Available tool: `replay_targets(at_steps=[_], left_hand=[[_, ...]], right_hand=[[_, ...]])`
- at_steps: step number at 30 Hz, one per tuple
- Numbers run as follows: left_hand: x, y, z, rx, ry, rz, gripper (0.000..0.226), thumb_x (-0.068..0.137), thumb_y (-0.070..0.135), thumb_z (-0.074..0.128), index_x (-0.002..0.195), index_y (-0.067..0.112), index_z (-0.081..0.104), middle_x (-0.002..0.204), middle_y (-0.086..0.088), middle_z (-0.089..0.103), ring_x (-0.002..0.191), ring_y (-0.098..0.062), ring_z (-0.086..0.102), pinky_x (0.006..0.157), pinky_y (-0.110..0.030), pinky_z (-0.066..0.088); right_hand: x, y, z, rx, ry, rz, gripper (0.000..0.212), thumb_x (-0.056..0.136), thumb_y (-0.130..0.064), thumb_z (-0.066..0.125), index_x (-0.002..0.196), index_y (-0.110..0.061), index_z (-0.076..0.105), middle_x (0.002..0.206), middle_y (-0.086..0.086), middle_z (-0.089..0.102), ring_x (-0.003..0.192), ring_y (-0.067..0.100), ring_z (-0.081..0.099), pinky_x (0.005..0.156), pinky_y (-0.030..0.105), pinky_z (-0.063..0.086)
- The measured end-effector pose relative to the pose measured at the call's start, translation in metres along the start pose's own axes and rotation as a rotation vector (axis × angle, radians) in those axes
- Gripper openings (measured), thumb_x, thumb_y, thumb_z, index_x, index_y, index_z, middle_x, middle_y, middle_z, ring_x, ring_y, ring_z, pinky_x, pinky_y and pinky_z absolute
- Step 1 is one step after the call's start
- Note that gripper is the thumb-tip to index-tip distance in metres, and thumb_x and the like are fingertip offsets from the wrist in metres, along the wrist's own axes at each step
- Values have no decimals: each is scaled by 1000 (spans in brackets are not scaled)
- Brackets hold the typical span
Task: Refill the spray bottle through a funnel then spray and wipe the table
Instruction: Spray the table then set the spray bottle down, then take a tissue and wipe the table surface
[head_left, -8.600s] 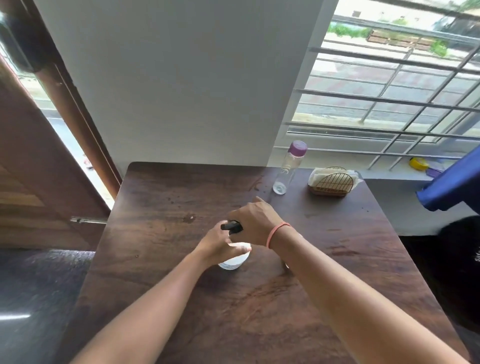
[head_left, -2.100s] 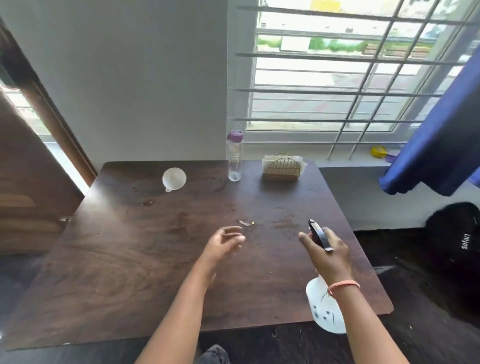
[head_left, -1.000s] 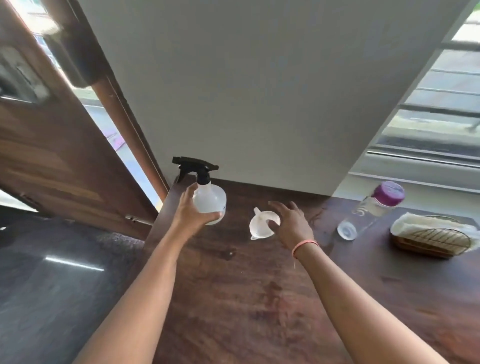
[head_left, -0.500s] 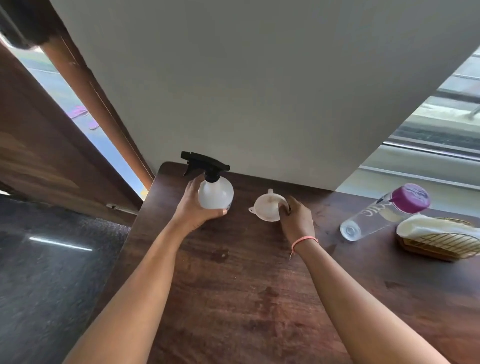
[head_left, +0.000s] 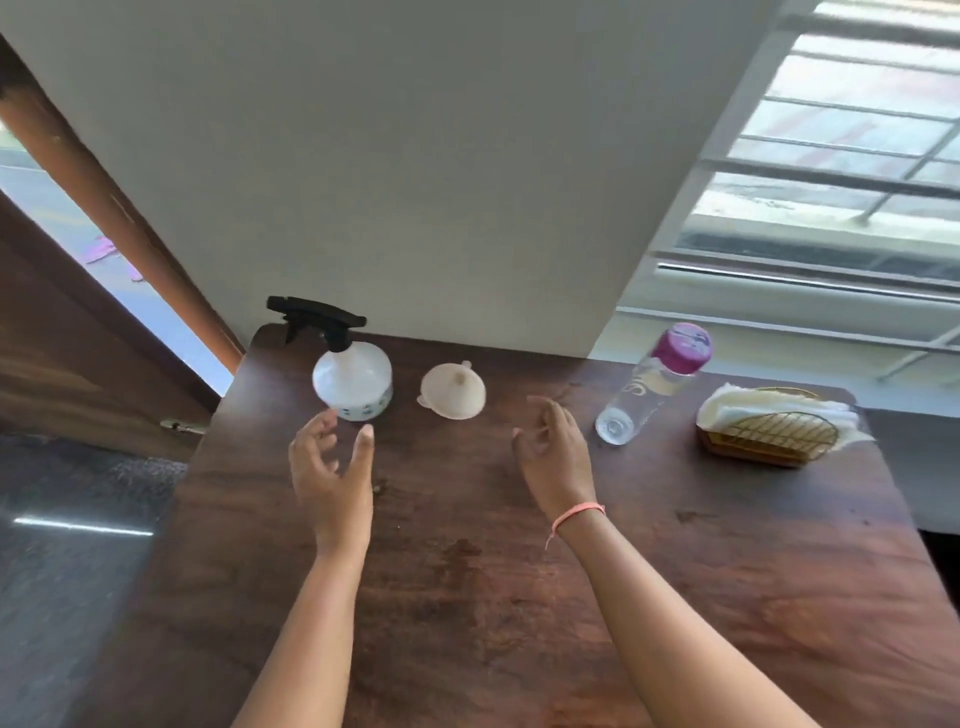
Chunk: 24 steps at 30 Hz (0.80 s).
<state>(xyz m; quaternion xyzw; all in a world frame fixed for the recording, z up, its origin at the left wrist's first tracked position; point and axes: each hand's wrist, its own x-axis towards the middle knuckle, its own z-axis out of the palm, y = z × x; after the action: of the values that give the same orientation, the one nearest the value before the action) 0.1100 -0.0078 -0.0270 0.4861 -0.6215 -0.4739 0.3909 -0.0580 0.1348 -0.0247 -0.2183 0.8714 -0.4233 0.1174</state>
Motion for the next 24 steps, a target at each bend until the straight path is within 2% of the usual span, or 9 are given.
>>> replay_targets(at_steps=[1,3,5,7,11,14,16,20,24], left_hand=[[-18,2,7,-18,7,17,28,89,27,67,116,24,58,114,13,52,103,-13,56,88,-34,53],[-53,10,26,-24,-45,66,14,91,19,64,103,26,62,105,9,56,91,-17,59,79,-29,51],[-88,23,51,-8,-133,106,15,90,14,64,95,28,64,100,5,59,85,-15,60,74,-18,48],[-120,38,76,14,-241,148,17,89,10,65,92,26,67,97,5,62,85,-11,60,72,-12,46],[-175,71,139,20,-459,208,17,88,9,66,92,24,71,93,10,66,85,-8,63,74,-12,46],[-200,88,195,33,-621,193,14,88,13,67,95,23,74,95,8,70,83,-3,65,71,-12,48],[-211,94,233,80,-675,190,14,88,16,67,97,25,74,94,9,71,81,-2,65,70,-13,49],[-220,98,287,90,-523,162,22,86,14,68,105,24,64,93,10,68,78,3,62,70,-14,47],[-221,95,307,81,-404,60,35,91,15,61,124,22,50,97,5,61,72,-2,59,68,-17,47]], right_hand=[[-7,6,-12,12,28,-18,32,82,-14,64,114,-19,61,104,-2,60,93,17,58,89,38,49],[-19,20,-42,35,90,-23,22,82,-10,64,102,-19,66,90,-3,62,82,15,58,82,36,51],[-25,38,-75,55,159,-29,16,81,-7,65,94,-17,67,84,-1,63,77,18,60,76,38,52],[-28,57,-106,70,231,-48,12,81,-6,66,89,-15,69,81,-2,65,72,15,61,71,38,54],[-22,99,-177,52,363,-61,10,80,-6,71,84,-16,70,80,-4,67,68,11,61,69,29,52],[-6,129,-221,35,441,-61,10,79,-6,72,85,-14,70,83,-1,65,69,17,61,69,29,51],[6,146,-242,-1,472,-82,10,80,-5,72,87,-12,70,88,2,63,77,22,60,72,29,49],[29,167,-264,-76,412,-160,21,82,-4,69,102,-14,71,103,4,56,98,17,51,87,21,41],[43,176,-268,-52,237,-165,19,88,-13,66,105,-18,72,108,-1,53,79,13,53,78,18,41]])
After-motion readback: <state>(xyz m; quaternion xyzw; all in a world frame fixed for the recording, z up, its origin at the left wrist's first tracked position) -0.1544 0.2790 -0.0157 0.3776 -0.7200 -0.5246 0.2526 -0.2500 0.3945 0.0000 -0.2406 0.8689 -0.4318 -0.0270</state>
